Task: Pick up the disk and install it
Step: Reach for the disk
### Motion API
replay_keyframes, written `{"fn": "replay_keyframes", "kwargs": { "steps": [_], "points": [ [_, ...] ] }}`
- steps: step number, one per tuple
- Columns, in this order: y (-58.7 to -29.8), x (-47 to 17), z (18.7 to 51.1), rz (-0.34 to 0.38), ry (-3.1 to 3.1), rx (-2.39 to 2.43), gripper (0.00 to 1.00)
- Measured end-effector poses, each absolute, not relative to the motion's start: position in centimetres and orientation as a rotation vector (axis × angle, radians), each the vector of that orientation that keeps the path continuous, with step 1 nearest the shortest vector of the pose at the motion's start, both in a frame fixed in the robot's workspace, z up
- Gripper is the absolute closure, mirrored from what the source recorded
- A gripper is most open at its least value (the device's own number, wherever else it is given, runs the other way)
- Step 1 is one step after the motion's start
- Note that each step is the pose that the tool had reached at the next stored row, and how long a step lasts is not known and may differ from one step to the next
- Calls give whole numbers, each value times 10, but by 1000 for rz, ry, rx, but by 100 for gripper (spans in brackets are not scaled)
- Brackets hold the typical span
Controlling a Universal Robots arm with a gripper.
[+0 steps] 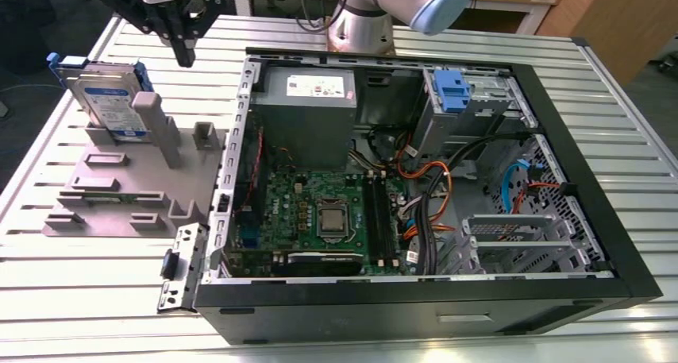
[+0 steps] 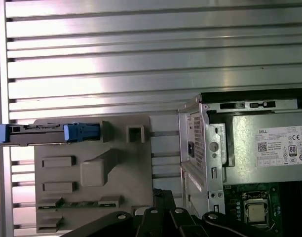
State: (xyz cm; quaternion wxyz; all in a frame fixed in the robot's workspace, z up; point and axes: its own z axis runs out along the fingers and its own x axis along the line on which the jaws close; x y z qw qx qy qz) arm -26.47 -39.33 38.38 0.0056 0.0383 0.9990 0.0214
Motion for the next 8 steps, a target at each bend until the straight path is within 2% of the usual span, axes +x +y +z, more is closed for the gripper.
{"fn": "replay_keyframes", "kwargs": {
  "steps": [8],
  "points": [
    [-392,-284,383,67,3127,120,89]
  ]
}}
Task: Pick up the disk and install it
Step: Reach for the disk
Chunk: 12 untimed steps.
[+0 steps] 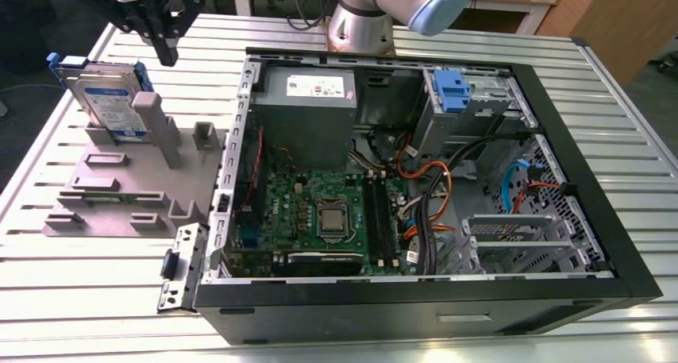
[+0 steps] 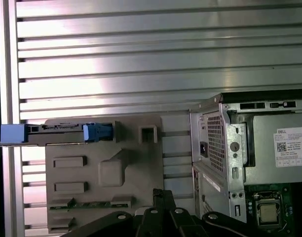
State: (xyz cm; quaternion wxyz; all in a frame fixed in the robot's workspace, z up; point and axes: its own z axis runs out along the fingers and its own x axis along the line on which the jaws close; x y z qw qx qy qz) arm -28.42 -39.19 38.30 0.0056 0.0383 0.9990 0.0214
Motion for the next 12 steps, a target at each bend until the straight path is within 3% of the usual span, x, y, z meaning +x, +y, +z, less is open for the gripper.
{"fn": "replay_keyframes", "kwargs": {
  "steps": [12],
  "points": [
    [-384,-298,382,67,3127,120,89]
  ]
}}
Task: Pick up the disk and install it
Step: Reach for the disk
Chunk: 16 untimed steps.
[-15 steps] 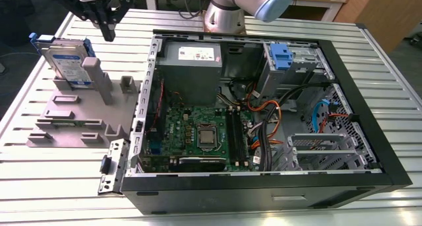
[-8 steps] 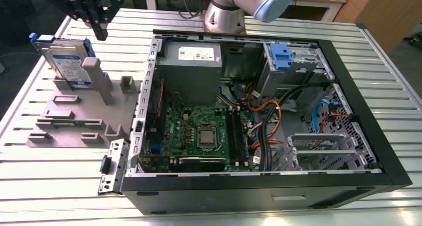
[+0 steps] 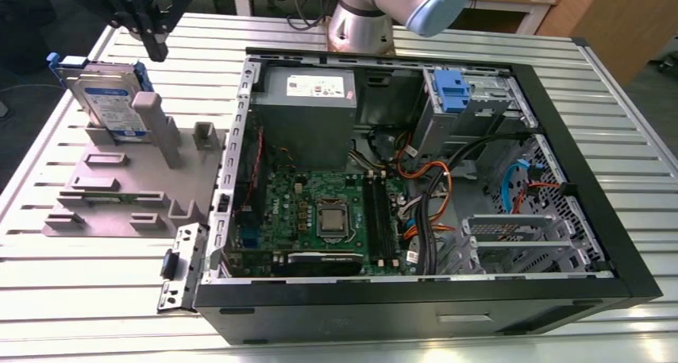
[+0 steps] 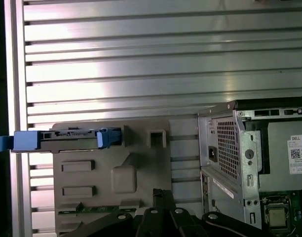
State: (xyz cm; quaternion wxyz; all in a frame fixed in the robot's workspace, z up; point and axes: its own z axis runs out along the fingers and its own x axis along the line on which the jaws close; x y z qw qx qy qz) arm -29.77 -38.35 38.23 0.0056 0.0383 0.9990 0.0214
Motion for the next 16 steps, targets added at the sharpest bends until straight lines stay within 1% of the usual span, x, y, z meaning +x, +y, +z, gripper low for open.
{"fn": "replay_keyframes", "kwargs": {
  "steps": [10,16],
  "points": [
    [-383,-298,382,67,3127,120,89],
    [-377,-300,382,67,3127,120,89]
  ]
}}
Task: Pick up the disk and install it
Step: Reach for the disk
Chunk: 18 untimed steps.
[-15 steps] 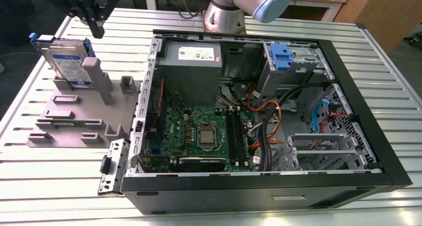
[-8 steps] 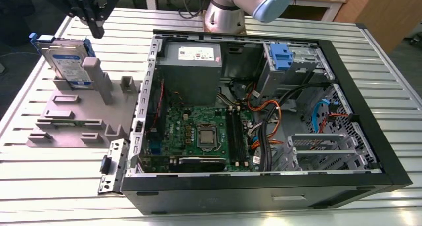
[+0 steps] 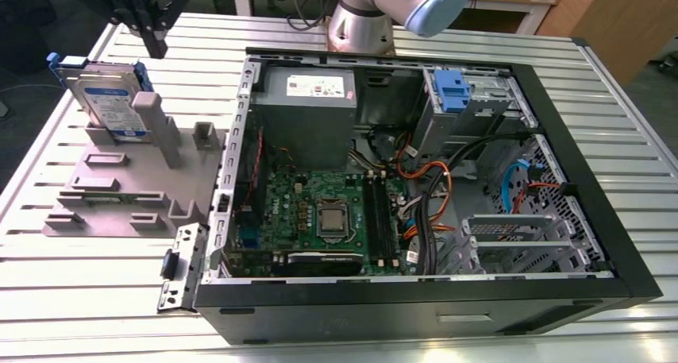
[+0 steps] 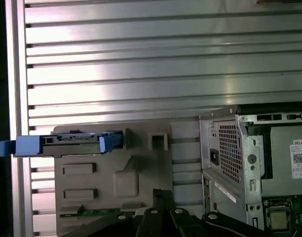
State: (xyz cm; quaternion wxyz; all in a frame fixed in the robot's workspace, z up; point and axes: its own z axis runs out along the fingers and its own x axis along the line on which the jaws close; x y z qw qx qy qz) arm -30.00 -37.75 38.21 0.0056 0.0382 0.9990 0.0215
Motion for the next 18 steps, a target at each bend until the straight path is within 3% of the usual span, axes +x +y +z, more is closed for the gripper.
{"fn": "replay_keyframes", "kwargs": {
  "steps": [18],
  "points": [
    [-353,-365,379,67,3127,120,89]
  ]
}}
